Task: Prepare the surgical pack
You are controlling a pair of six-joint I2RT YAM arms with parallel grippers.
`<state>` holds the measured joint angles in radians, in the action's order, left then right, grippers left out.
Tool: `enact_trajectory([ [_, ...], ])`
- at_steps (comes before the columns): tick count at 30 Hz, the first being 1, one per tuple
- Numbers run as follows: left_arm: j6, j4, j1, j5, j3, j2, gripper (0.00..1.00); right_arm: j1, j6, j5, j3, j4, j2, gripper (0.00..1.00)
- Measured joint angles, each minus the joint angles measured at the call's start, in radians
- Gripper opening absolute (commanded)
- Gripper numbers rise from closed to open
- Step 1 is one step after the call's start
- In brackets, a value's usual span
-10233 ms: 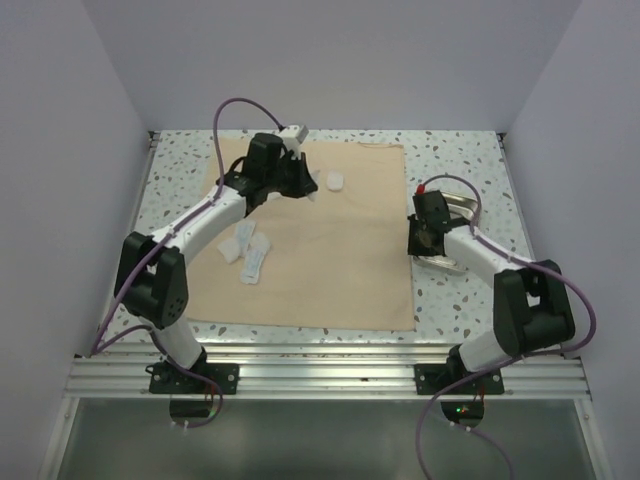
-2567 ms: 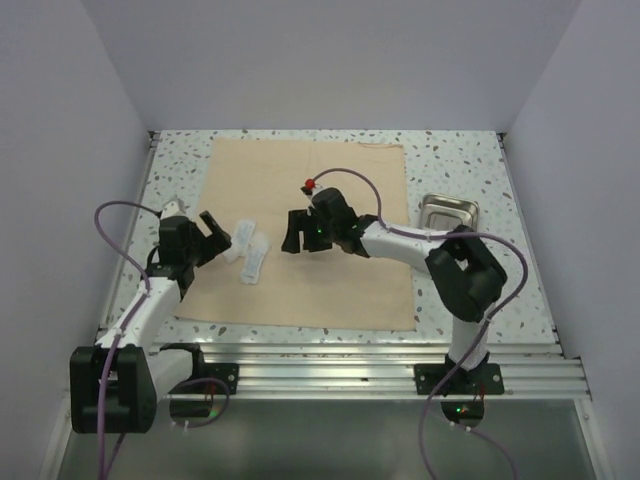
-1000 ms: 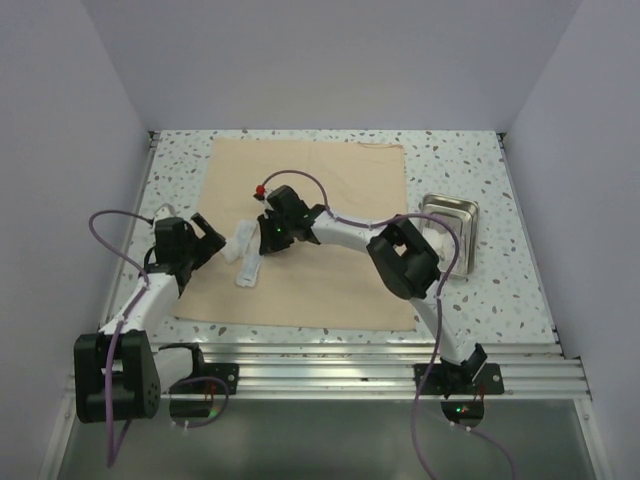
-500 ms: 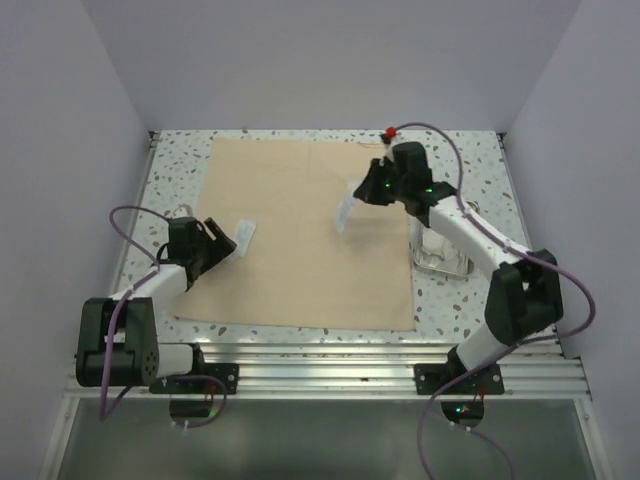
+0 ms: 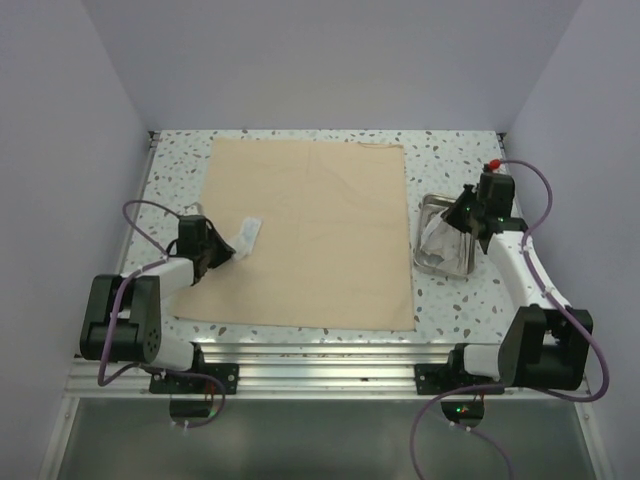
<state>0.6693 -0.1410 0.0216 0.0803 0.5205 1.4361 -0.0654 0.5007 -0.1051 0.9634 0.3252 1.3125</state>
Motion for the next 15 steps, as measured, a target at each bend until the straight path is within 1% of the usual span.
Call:
enact_trajectory([
  [1,-0.003,0.0,0.002,0.001,0.002,0.004,0.0,-0.005,0.004,0.013,-0.019,-0.001,-0.008,0.0],
  [7,-0.021,0.003,0.008,-0.002,0.03,0.002,0.0,-0.035,0.019,0.069,-0.089,0.003,-0.016,0.0],
  [10,-0.027,0.011,0.014,-0.002,0.035,-0.041,0.0,-0.043,0.024,0.095,-0.095,0.002,-0.005,0.0],
  [11,-0.027,0.016,0.019,-0.001,0.042,-0.057,0.0,-0.043,0.024,0.103,-0.095,-0.001,0.002,0.1],
  [12,-0.027,0.02,0.024,0.0,0.051,-0.072,0.0,-0.043,0.027,0.111,-0.095,-0.002,0.01,0.23],
  [13,-0.027,0.028,0.032,0.0,0.062,-0.086,0.0,-0.043,0.031,0.117,-0.095,-0.002,0.018,0.53],
  [14,-0.027,0.036,0.041,-0.002,0.074,-0.1,0.0,-0.043,0.029,0.121,-0.095,0.0,0.025,0.63],
  [15,-0.028,0.047,0.054,-0.006,0.088,-0.114,0.0,-0.042,0.029,0.126,-0.095,0.003,0.031,0.65],
])
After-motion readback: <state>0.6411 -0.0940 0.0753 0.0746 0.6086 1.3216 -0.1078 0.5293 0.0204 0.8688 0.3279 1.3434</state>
